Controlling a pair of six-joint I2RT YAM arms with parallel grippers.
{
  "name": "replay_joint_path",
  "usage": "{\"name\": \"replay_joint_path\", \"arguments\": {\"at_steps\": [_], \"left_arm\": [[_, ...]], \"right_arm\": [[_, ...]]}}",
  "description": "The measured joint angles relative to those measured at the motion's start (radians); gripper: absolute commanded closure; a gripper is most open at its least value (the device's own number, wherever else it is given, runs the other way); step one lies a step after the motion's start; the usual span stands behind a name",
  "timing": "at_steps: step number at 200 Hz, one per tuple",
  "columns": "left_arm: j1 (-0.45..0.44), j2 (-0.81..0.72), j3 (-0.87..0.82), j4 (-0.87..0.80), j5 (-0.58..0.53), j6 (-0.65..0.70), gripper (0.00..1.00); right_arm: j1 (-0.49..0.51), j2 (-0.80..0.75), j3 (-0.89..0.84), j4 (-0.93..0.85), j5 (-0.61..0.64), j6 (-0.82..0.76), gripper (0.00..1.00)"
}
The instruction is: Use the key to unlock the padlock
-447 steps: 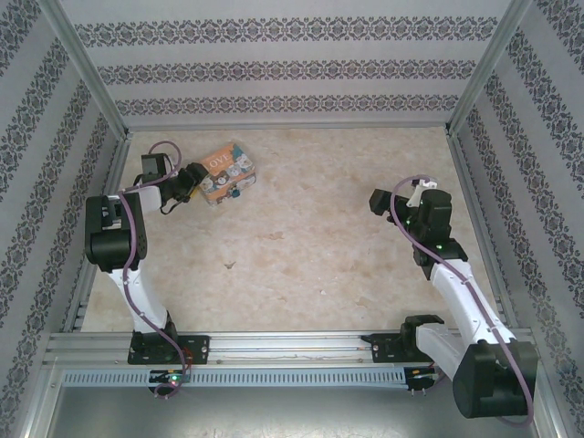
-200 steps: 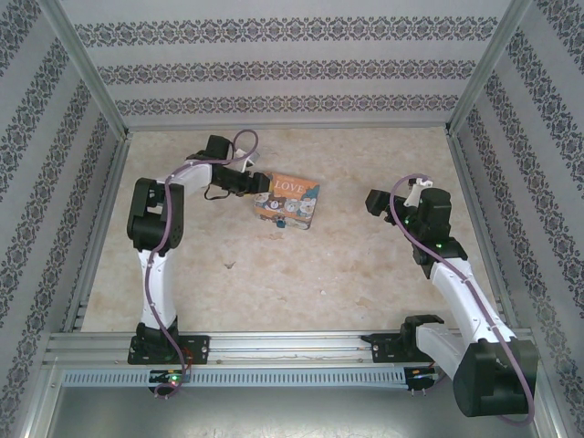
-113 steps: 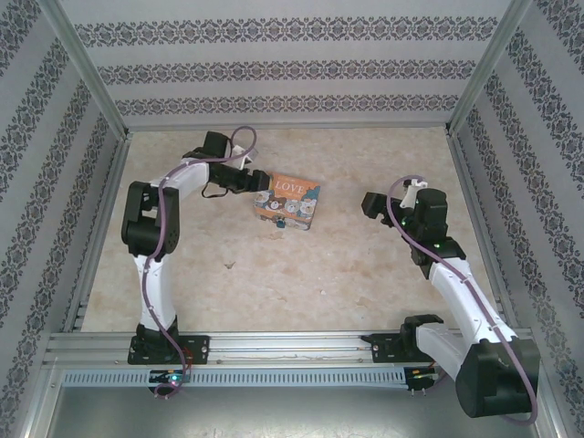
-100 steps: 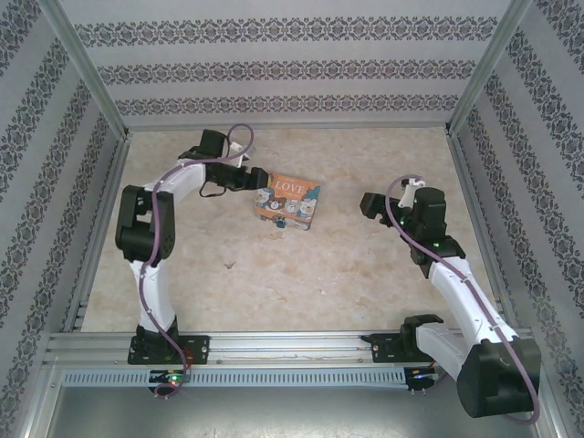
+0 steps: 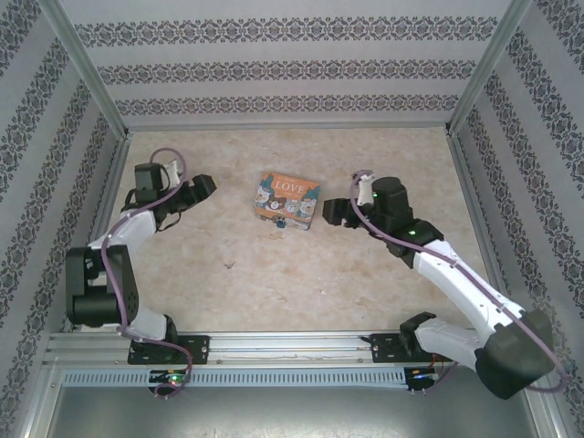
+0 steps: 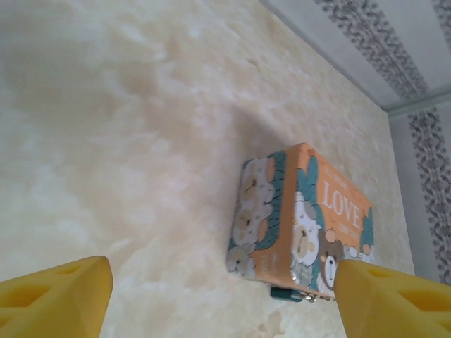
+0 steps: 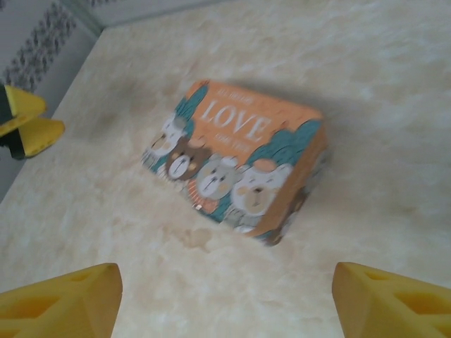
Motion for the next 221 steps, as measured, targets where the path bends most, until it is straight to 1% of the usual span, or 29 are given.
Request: {"name": "replay_joint_path", "arguments": {"at_steps": [25, 58, 79, 100, 130, 156, 186, 221], "left_arm": [[0.053, -0.124, -0.09, 0.005, -0.031, -0.032, 0.13], [0.124, -0.255, -0.153, -0.024, -0.093, -0.053, 0.09], [0.188, -0.313, -0.188, -0.056, -0.121, -0.072, 0.08], [0.255, -0.341, -0.214, -0.093, -0.127, -0.095, 0.07], [0.34, -0.349, -0.254, -0.109, -0.104, -0.129, 0.07], [0.401, -0.348, -0.287, -0.112, -0.069, -0.148, 0.07], [0.432, -0.332, -0.304, -0.112, -0.038, -0.154, 0.07], [0.449, -0.291, -0.304, -0.111, -0.003, -0.159, 0.07]], "right_arm": [[0.127, 0.114, 0.094, -0.042, 0.027, -0.003, 0.29], [0.285, 0.314, 0.282, -0.129, 0.053, -0.023, 0.34], [0.373, 0.453, 0.42, -0.2, 0.058, -0.052, 0.36], [0.439, 0.584, 0.556, -0.275, 0.06, -0.083, 0.41], [0.502, 0.737, 0.726, -0.401, 0.061, -0.117, 0.49], [0.544, 0.863, 0.879, -0.512, 0.061, -0.152, 0.52], [0.583, 0.995, 1.048, -0.628, 0.071, -0.187, 0.55], [0.618, 1.141, 1.228, -0.743, 0.08, -0.218, 0.58]]}}
